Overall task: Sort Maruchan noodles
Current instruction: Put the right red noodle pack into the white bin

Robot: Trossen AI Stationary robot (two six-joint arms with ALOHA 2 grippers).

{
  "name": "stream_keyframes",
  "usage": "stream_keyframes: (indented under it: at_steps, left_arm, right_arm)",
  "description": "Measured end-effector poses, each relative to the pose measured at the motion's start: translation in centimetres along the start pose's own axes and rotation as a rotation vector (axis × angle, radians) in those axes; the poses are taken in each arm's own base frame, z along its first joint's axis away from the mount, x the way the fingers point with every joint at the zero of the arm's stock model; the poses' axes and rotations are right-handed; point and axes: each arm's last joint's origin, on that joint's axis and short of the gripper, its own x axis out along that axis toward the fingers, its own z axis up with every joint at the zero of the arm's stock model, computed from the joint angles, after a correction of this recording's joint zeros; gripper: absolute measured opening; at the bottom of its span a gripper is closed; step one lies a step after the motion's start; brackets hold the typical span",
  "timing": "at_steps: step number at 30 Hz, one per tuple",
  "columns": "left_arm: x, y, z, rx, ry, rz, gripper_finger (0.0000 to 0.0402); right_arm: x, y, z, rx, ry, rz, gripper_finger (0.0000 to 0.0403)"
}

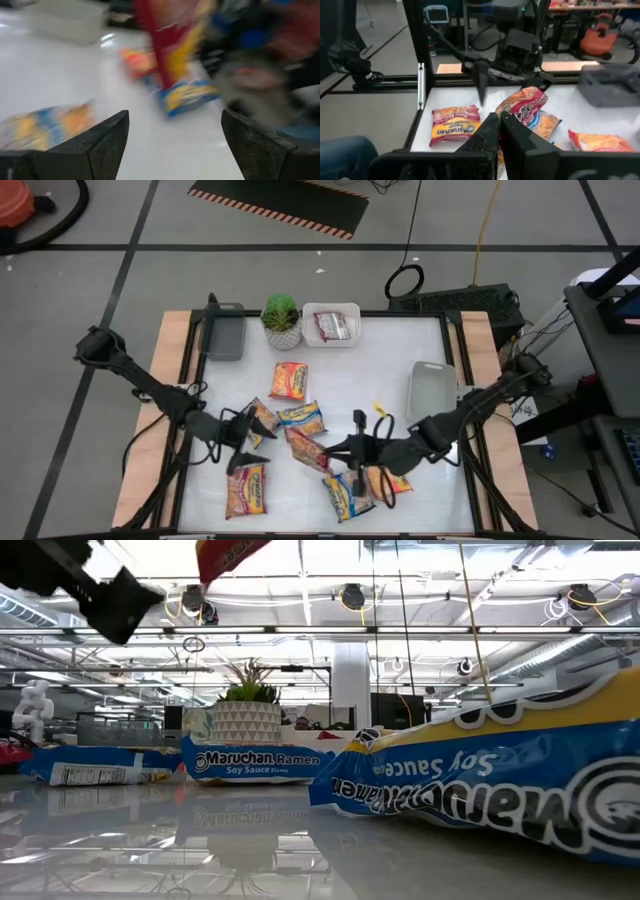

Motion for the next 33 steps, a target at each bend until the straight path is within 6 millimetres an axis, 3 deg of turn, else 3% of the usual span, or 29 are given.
stream_keyframes:
  at_steps: [9, 15, 33]
  left_arm:
    - [-0.1, 1.3, -0.5, -0.12, -0.075, -0.002, 0.0321]
    - [0.1, 0.9, 0.0, -0.129, -0.176, -0.012, 0.0321]
    - [2.9, 0.9, -0.2, -0.136, -0.316, -0.075, 0.0322]
  right_arm:
    - [-0.6, 0.5, 0.5, -0.038, -0.047, -0.006, 0.0]
    - [-0.7, 0.6, 1.0, -0.061, -0.089, 0.0, 0.0]
    - [-0.7, 0.4, 1.4, -0.087, -0.13, -0.075, 0.0]
